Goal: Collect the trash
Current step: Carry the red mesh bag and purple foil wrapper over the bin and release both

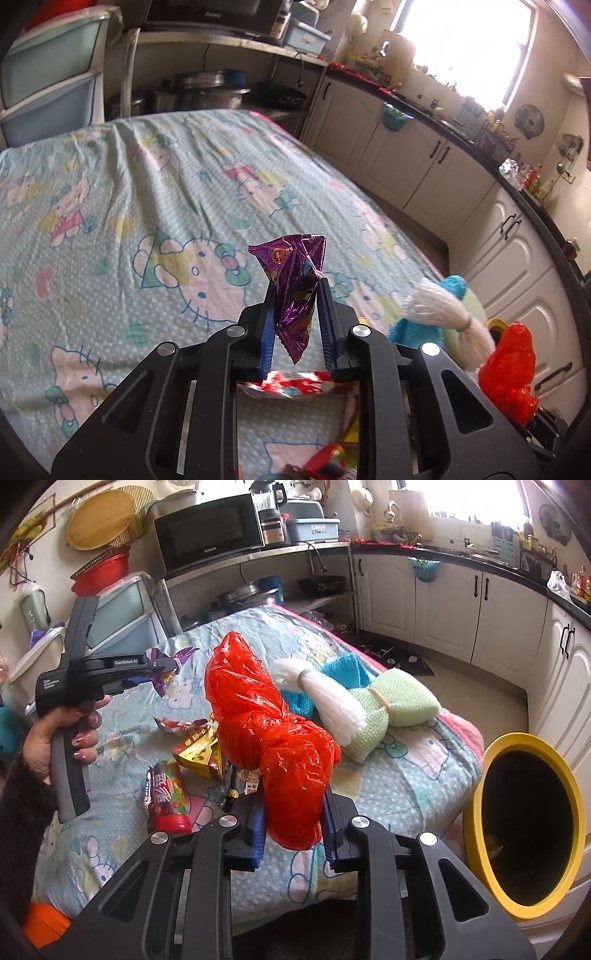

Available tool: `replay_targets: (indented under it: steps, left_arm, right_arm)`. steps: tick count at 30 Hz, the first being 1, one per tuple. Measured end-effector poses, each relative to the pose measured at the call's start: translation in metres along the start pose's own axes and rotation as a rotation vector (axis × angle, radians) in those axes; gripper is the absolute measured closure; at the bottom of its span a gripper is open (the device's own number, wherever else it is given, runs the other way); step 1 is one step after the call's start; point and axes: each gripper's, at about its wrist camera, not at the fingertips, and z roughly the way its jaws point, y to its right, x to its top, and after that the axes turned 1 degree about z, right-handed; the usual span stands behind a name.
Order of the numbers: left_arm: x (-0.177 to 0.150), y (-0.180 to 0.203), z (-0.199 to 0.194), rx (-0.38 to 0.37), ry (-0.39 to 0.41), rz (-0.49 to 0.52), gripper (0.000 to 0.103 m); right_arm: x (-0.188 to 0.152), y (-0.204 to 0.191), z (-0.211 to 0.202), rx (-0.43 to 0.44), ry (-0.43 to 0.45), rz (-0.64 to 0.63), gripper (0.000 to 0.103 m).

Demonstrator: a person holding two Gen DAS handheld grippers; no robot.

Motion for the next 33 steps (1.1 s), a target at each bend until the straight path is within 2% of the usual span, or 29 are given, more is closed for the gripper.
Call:
replay_targets:
  steps: [7, 20, 33]
  left_arm:
    - [0.001, 0.032, -0.022, -0.065, 0.038, 0.049, 0.088]
    - [0.0, 0.094, -0.049, -0.183, 0.09, 0.131, 0.088]
    - [-0.007, 0.145, -0.053, -0.278, 0.091, 0.205, 0.088]
  right_arm:
    - [0.004, 0.006, -0.02, -0.036, 0.043, 0.02, 0.08]
    - [0.01, 0.048, -0.066, -0.132, 0.139, 0.106, 0.08]
    - [0.007, 0.082, -0.099, -0.217, 0.206, 0.185, 0.08]
